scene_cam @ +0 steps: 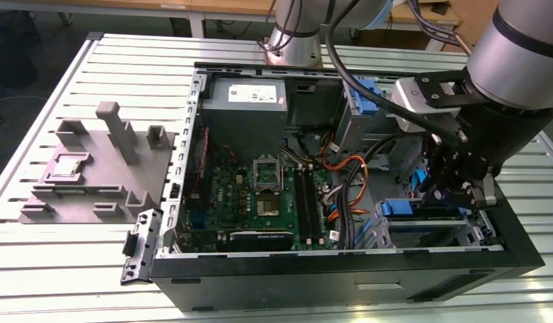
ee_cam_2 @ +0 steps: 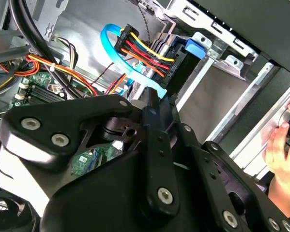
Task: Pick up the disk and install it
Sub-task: 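Insert the second disk wire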
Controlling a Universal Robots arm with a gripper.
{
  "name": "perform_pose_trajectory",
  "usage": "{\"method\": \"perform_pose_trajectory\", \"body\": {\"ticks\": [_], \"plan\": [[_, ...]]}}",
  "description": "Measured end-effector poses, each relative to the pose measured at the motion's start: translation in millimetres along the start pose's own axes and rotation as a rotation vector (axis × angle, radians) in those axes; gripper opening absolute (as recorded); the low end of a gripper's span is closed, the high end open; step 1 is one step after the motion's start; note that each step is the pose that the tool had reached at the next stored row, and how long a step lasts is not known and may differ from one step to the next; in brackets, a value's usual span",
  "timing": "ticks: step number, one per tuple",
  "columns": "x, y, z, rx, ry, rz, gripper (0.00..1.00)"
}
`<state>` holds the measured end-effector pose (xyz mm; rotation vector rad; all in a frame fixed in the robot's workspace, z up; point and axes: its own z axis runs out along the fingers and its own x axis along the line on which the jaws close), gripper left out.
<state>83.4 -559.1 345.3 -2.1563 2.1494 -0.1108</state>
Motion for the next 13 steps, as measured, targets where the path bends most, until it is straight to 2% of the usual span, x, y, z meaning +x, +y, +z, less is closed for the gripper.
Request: {"method": "perform_pose_trajectory", "body": {"ticks": [1,2,4,5,13], "plan": [[0.0,0.0,-0.4,-0.0005,-0.0001,0.000,0.22],[0.0,0.0,-0.4,-0.0006,-0.0003,0.000,0.16],[0.0,-0.1,-0.5,-0.0006,-0.0002,0.000,0.16],[0.0,-0.1,-0.6,-0.0007,0.0000,0.000,0.10],[0.0,-0.1,-0.8,-0.0006,0.0000,0.000,0.10]]}}
